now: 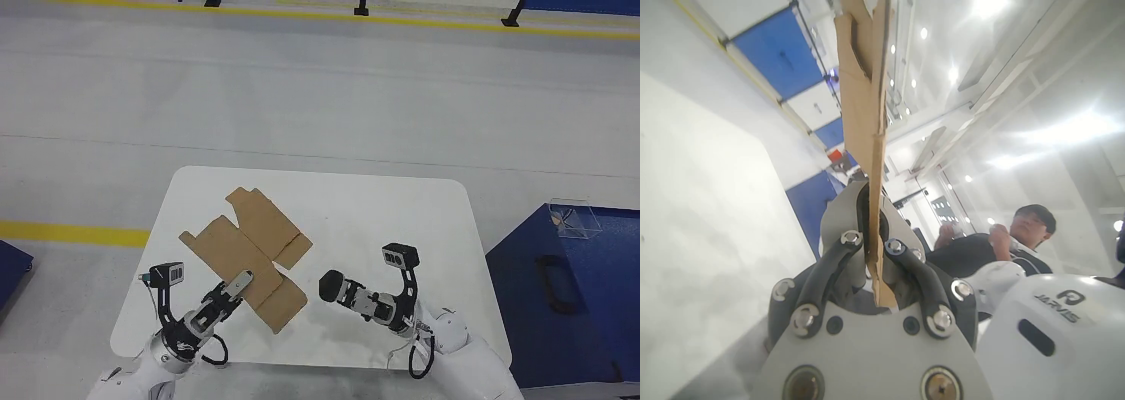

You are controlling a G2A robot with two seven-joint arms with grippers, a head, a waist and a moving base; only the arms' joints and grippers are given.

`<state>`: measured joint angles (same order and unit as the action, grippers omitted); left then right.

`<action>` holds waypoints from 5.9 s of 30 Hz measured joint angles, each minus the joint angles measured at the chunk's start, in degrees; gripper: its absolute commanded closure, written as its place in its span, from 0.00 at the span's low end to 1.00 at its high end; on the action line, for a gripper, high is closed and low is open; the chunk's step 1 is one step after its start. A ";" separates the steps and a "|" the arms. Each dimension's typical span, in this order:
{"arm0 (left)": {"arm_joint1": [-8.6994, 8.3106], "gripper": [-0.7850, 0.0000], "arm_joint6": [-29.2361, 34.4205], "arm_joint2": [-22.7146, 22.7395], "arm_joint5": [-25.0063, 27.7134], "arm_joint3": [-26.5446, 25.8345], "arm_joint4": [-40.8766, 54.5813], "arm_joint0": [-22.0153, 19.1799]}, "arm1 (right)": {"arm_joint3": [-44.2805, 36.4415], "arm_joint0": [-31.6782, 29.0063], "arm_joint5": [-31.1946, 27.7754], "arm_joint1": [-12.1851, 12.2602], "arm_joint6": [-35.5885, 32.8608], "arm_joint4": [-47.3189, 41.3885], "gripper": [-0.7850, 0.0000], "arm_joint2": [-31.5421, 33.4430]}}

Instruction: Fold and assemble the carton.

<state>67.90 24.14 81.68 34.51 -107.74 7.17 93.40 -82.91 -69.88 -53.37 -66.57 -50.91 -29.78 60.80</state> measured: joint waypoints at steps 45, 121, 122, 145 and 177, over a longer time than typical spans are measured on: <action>0.55 0.00 -12.93 9.47 3.63 9.81 0.22 -4.95 | 9.57 4.04 8.61 -1.84 -1.26 -3.02 1.00 -3.62; -3.32 0.00 52.91 -8.32 -7.29 18.23 30.50 -31.41 | -4.08 -1.75 23.79 1.97 -23.79 -19.11 1.00 7.38; -3.32 0.00 52.91 -8.32 -7.28 18.23 30.50 -31.41 | -4.08 -1.75 23.79 1.97 -23.79 -19.11 1.00 7.38; -7.29 0.00 53.57 -2.68 -27.29 3.34 -1.79 -27.10 | -10.63 -3.95 26.45 3.10 -19.61 -4.36 1.00 9.89; -8.51 0.00 52.98 -9.79 -29.22 7.38 -4.34 -31.64 | -11.27 -3.05 23.20 2.86 -20.64 -4.16 1.00 6.42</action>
<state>59.39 77.13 71.89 5.29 -100.36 2.84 61.76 -94.18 -72.93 -30.17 -63.72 -71.56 -33.94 67.22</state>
